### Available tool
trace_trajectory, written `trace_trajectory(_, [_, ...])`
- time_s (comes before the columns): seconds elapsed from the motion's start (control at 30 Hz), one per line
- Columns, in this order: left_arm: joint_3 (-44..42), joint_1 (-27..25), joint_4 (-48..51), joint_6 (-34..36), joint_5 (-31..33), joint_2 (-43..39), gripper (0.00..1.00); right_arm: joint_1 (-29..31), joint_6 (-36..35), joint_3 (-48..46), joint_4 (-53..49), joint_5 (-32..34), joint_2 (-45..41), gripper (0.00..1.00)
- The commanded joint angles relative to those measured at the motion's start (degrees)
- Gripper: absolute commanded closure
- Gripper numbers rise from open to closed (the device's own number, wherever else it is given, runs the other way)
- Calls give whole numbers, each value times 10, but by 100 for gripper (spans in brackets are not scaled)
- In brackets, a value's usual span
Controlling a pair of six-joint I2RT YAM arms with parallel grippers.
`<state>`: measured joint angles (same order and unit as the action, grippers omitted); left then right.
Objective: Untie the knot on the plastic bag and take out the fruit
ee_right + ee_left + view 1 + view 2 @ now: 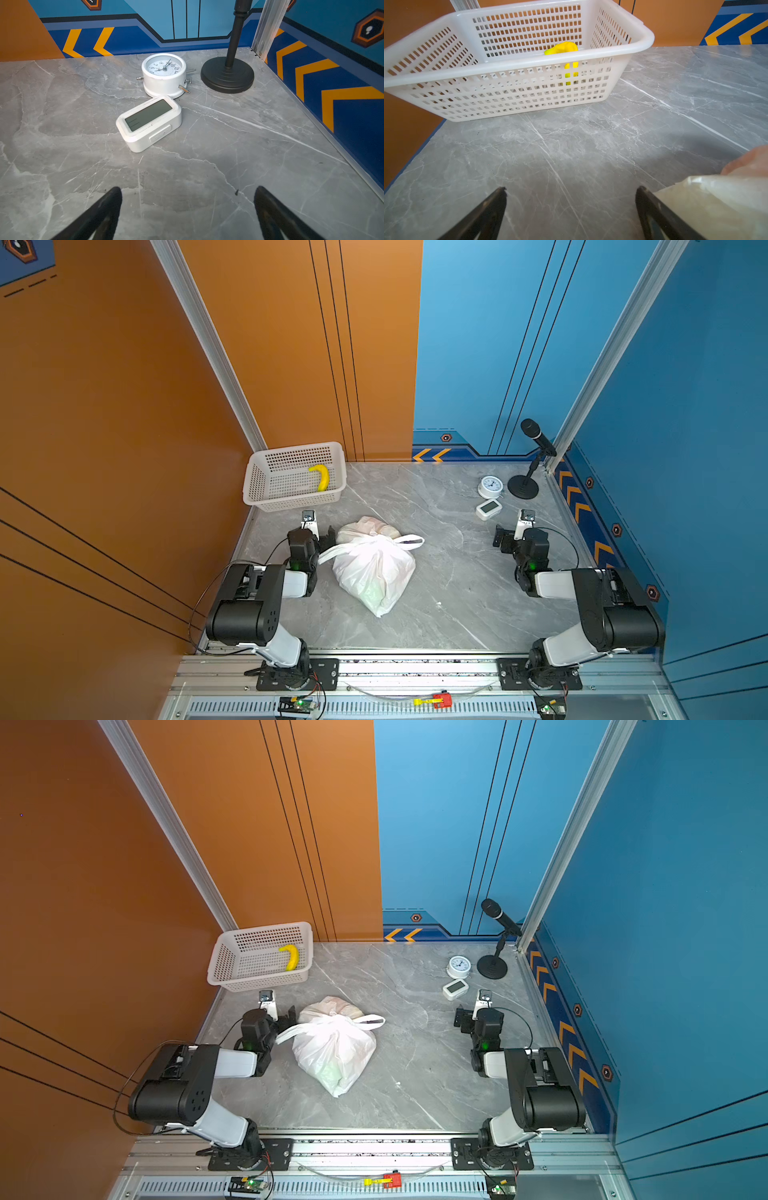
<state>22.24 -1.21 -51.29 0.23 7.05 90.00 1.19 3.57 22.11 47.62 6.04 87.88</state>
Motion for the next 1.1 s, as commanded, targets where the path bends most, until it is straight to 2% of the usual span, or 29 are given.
trace_trajectory(0.0, [-2,-2,-7,4,-6,-6,3,1,-6,3,9,-2,-1,0])
trace_trajectory(0.57, [-2,6,-7,-1,-19,-5,3,2,-6,5,6,-1,-1,1])
trace_trajectory(0.77, [-3,7,-7,-2,-21,-7,3,-7,-1,3,9,-21,-3,1])
trace_trajectory(0.83, [-4,7,-8,-2,-22,-10,3,-5,-7,13,-20,-32,-21,1])
trace_trajectory(0.9, [-7,6,-1,-2,-17,-30,3,-4,-11,35,-92,-34,-56,0])
trace_trajectory(1.07, [-12,7,74,-11,7,-128,3,-1,12,114,-288,-32,-137,1])
